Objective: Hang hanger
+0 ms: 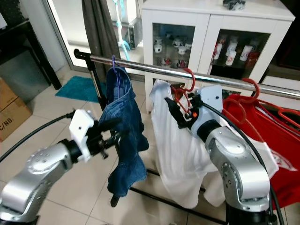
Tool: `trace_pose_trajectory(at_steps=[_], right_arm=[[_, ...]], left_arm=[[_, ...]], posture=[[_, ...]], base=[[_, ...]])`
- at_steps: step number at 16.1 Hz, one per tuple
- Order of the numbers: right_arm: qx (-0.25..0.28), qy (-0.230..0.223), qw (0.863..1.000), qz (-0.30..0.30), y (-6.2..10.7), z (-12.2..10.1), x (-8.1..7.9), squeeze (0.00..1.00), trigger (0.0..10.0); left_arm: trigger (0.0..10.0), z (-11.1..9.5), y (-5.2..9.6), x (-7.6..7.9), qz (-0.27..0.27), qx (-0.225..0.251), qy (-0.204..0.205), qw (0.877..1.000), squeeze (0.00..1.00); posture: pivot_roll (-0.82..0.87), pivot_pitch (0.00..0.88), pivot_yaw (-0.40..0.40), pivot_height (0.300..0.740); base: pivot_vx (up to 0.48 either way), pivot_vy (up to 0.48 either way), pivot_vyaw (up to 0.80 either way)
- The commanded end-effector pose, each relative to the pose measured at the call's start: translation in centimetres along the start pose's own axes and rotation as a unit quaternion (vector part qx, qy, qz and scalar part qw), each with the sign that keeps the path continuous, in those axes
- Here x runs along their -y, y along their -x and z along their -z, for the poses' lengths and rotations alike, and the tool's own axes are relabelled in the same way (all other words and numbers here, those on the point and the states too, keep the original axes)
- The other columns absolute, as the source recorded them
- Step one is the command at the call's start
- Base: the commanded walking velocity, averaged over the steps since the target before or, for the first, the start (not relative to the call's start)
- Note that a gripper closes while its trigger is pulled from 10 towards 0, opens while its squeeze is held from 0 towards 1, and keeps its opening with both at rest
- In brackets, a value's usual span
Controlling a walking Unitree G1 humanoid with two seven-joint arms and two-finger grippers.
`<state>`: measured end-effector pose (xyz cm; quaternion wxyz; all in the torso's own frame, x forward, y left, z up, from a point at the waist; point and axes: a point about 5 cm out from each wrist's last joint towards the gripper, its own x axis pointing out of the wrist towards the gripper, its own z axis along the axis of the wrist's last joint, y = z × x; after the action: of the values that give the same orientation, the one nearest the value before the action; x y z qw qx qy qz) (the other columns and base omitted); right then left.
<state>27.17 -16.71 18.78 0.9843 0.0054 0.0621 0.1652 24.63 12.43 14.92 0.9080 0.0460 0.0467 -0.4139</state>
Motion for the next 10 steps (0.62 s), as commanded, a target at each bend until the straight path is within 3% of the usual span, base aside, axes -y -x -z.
trace_pose_trajectory(at_steps=[1,5,9,10], right_arm=[[-0.012,0.001,1.0,0.013,-0.2,0.0,0.4,1.0,10.0],[-0.049,0.015,0.997,0.064,-1.2,0.5,2.1,1.0,10.0],[-0.066,0.01,0.993,0.098,-1.7,0.3,3.2,1.0,10.0],[-0.073,0.006,0.992,0.103,-1.7,0.4,3.4,0.0,10.0]], left_arm=[[10.0,-0.1,0.2,0.2,0.019,-0.007,-0.001,1.0,0.0],[10.0,0.2,0.7,0.9,0.068,-0.024,0.007,0.997,0.0],[10.0,0.3,0.9,1.2,0.078,-0.027,0.011,0.996,0.0],[10.0,0.3,0.9,1.2,0.08,-0.028,0.011,0.996,0.0]], posture=[[-0.07,0.038,0.041,0.74],[-0.07,0.027,0.041,0.74],[-0.07,0.023,0.032,0.74],[-0.07,0.023,0.032,0.74]], base=[[0.0,0.0,0.0],[0.0,0.0,0.0],[0.0,0.0,0.0],[0.0,0.0,0.0]])
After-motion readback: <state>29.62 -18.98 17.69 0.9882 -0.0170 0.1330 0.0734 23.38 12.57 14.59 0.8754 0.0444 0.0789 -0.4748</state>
